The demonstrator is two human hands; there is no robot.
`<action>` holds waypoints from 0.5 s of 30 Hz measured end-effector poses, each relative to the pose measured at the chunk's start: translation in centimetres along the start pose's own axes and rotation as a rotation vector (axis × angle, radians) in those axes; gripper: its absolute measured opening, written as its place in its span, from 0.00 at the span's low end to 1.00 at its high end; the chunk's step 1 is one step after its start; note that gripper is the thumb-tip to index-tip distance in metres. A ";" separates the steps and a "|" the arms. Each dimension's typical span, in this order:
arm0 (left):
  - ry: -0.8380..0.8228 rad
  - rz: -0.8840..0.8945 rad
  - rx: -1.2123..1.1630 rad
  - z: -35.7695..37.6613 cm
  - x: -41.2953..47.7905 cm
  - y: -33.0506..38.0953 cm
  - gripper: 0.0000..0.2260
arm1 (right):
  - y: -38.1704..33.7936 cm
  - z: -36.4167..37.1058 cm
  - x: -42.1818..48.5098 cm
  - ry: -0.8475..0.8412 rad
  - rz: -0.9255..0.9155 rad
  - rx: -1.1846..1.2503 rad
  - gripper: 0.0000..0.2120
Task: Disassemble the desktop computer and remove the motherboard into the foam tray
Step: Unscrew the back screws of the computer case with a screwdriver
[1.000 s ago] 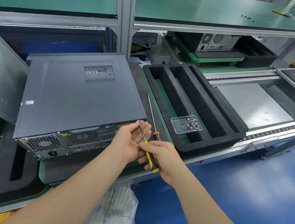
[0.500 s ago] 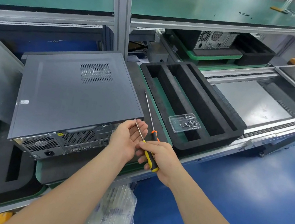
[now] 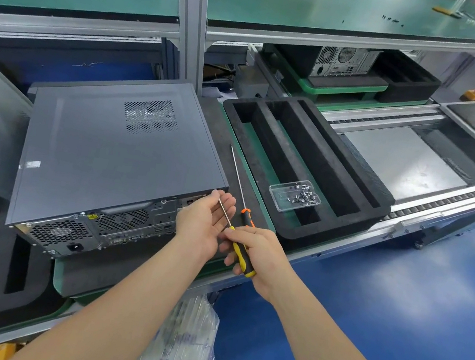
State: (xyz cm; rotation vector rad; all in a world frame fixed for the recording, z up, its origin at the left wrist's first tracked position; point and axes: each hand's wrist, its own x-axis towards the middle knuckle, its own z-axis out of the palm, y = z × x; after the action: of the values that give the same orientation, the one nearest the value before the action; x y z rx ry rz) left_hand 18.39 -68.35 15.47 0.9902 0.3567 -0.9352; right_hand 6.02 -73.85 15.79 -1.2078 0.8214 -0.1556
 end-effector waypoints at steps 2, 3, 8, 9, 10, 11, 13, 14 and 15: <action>0.010 -0.008 -0.020 0.1 0.0 0.1 0.07 | 0.0 -0.1 0.0 -0.001 -0.001 -0.008 0.10; 0.009 -0.016 -0.029 0.2 0.0 0.2 0.07 | 0.1 -0.2 -0.1 -0.002 -0.003 -0.013 0.10; -0.013 -0.037 -0.038 0.4 -0.3 0.7 0.07 | 0.4 -0.3 -0.2 0.001 -0.004 -0.015 0.10; -0.015 -0.041 -0.030 0.4 -0.3 0.8 0.08 | 0.5 -0.3 -0.3 0.001 -0.002 -0.012 0.10; -0.015 -0.046 -0.018 0.4 -0.4 0.9 0.08 | 0.5 -0.3 -0.3 0.000 0.001 -0.008 0.10; -0.013 -0.051 -0.003 0.4 -0.4 1.1 0.08 | 0.6 -0.4 -0.3 -0.001 0.004 -0.006 0.10; -0.004 -0.056 0.017 0.5 -0.6 1.4 0.08 | 0.6 -0.4 -0.3 0.000 0.009 -0.001 0.10; -0.003 -0.056 0.024 0.6 -0.6 1.5 0.08 | 0.5 -0.3 -0.2 0.001 0.010 0.003 0.11; -0.002 -0.056 0.033 0.7 -0.7 1.6 0.08 | 0.5 -0.3 -0.2 0.002 0.010 0.008 0.11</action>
State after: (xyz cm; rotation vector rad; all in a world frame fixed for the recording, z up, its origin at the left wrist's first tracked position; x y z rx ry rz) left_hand 19.21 -68.20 17.17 1.0138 0.3697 -0.9960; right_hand 5.52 -73.77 15.42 -1.1958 0.8280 -0.1518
